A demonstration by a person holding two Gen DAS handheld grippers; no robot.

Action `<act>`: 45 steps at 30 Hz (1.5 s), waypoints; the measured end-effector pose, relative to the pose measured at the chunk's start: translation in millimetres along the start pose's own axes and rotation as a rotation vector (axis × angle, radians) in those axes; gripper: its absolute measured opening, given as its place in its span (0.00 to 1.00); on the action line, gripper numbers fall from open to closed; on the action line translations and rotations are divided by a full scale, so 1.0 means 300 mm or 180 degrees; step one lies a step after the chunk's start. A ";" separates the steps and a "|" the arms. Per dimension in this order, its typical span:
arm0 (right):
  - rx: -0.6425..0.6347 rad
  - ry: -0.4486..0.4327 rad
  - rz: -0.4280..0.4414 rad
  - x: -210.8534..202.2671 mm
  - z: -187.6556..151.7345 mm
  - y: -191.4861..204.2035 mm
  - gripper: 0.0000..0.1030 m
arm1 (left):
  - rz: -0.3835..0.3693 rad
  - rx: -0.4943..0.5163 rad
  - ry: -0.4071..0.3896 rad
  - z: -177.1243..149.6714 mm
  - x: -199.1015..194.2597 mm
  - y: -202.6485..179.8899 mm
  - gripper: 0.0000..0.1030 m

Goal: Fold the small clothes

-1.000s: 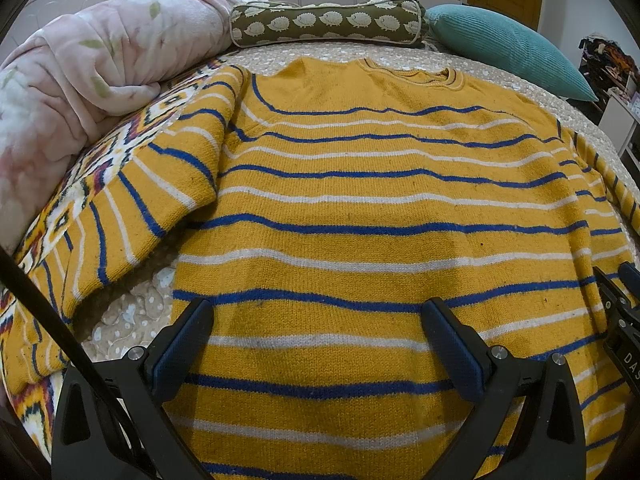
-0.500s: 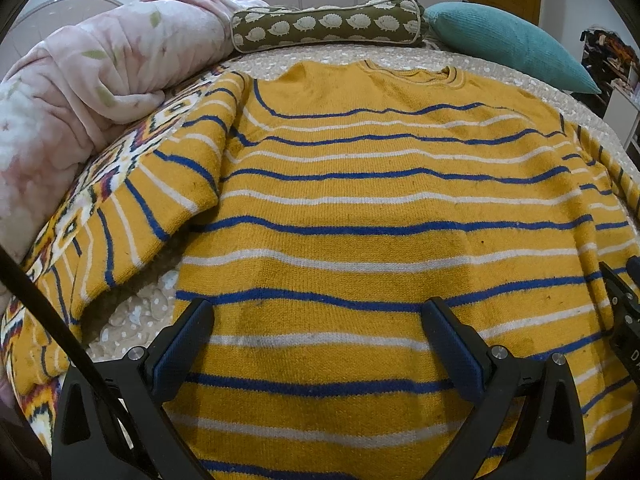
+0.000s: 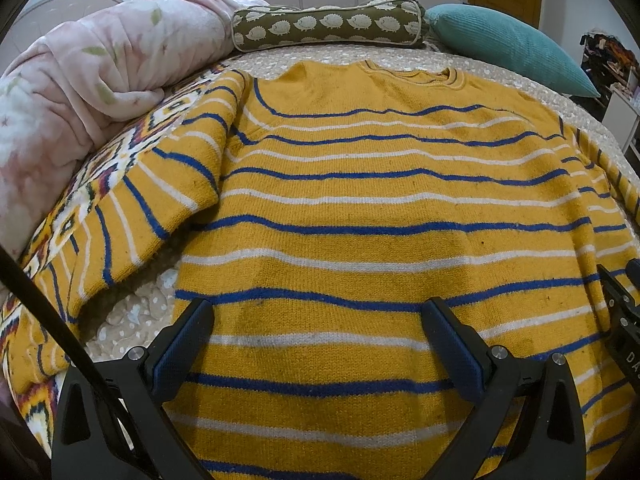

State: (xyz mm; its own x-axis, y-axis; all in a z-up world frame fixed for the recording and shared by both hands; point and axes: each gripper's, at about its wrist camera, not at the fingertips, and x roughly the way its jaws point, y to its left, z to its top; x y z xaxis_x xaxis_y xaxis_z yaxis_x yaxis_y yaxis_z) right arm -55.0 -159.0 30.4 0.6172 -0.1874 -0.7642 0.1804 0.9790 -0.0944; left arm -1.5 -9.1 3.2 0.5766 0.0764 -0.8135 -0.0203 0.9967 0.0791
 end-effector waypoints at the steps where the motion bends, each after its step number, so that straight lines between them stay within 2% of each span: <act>1: -0.0008 -0.0008 -0.0021 -0.004 -0.002 0.005 0.75 | -0.0002 -0.0001 -0.0002 0.001 -0.001 -0.002 1.00; 19: -0.0071 -0.0092 -0.0237 -0.007 -0.008 0.019 0.80 | 0.0071 0.0013 -0.0075 -0.006 0.000 -0.009 1.00; 38: 0.0074 -0.0016 -0.0125 -0.003 -0.010 -0.006 0.86 | -0.0028 -0.0056 -0.0050 -0.013 0.003 0.012 1.00; 45: 0.0069 -0.0016 -0.0169 -0.004 -0.010 0.000 0.87 | -0.0024 -0.0055 -0.0049 -0.013 0.002 0.013 1.00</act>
State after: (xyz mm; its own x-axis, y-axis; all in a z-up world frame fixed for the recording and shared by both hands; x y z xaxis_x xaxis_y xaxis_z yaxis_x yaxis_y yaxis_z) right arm -58.0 -158.5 29.6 0.6102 -0.2394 -0.7552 0.2295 0.9658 -0.1207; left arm -4.4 -5.0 0.6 0.5892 0.0684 -0.8051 -0.0300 0.9976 0.0629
